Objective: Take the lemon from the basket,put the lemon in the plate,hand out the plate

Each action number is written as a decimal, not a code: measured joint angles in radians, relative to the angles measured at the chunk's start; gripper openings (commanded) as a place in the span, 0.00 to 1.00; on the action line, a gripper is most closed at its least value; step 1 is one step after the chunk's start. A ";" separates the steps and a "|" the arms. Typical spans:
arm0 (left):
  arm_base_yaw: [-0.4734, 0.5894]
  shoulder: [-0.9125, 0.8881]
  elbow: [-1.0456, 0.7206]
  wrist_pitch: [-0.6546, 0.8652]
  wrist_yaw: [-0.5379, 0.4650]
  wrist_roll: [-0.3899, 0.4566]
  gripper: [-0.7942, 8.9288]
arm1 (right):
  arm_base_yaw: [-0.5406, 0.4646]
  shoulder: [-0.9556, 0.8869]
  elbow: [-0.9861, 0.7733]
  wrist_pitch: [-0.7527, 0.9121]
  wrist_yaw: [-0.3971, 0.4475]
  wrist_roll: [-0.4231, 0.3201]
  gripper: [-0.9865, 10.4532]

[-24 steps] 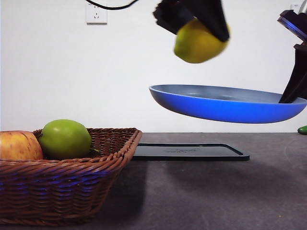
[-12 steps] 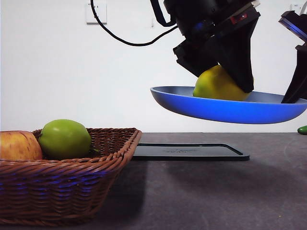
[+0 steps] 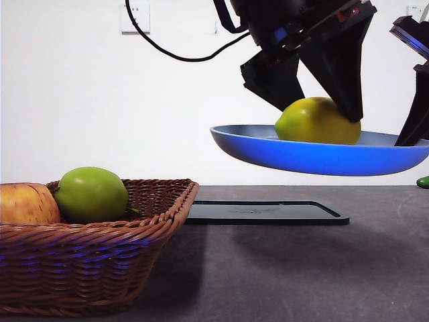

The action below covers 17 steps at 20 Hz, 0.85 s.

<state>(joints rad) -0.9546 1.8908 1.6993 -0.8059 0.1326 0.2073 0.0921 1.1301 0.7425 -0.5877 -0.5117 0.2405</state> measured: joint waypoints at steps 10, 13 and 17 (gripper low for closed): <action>0.044 -0.317 0.000 -0.164 0.000 -0.019 0.45 | 0.000 0.304 0.277 -0.062 0.007 -0.011 0.09; 0.044 -0.412 0.000 -0.224 0.001 -0.035 0.45 | 0.000 0.452 0.424 -0.080 0.046 -0.025 0.09; 0.044 -0.500 0.000 -0.241 0.001 -0.053 0.45 | -0.001 0.656 0.638 -0.085 0.059 -0.028 0.09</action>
<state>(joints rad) -0.9108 1.3903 1.6997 -1.0473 0.1337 0.1547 0.0914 1.7859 1.3808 -0.6727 -0.4526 0.2123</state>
